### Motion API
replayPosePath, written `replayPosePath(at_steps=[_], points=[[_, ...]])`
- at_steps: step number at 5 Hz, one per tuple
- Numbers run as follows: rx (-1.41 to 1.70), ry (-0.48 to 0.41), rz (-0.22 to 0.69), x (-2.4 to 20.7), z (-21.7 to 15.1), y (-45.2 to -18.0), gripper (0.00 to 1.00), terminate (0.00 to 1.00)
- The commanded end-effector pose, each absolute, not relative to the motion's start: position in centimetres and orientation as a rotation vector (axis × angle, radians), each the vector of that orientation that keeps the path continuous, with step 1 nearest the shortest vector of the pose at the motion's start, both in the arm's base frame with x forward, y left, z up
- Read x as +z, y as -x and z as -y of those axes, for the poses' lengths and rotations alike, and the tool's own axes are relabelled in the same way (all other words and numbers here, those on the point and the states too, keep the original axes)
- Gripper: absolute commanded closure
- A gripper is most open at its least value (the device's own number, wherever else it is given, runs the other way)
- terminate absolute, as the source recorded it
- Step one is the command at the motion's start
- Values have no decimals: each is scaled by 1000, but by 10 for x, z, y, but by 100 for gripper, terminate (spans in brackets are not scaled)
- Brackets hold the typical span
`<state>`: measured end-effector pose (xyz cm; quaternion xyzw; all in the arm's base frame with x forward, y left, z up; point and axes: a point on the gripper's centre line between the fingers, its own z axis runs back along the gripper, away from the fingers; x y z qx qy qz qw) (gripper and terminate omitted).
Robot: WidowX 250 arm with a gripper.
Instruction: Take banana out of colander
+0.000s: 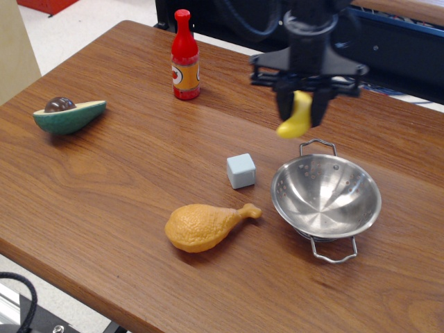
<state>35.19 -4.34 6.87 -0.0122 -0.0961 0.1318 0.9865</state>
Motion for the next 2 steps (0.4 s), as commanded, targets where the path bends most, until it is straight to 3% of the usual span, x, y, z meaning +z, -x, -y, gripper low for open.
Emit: replayPosePath(at_steps=[1, 2], points=[[346, -5, 245, 81, 8, -367, 100, 0], [380, -47, 240, 69, -2, -380, 100, 0]])
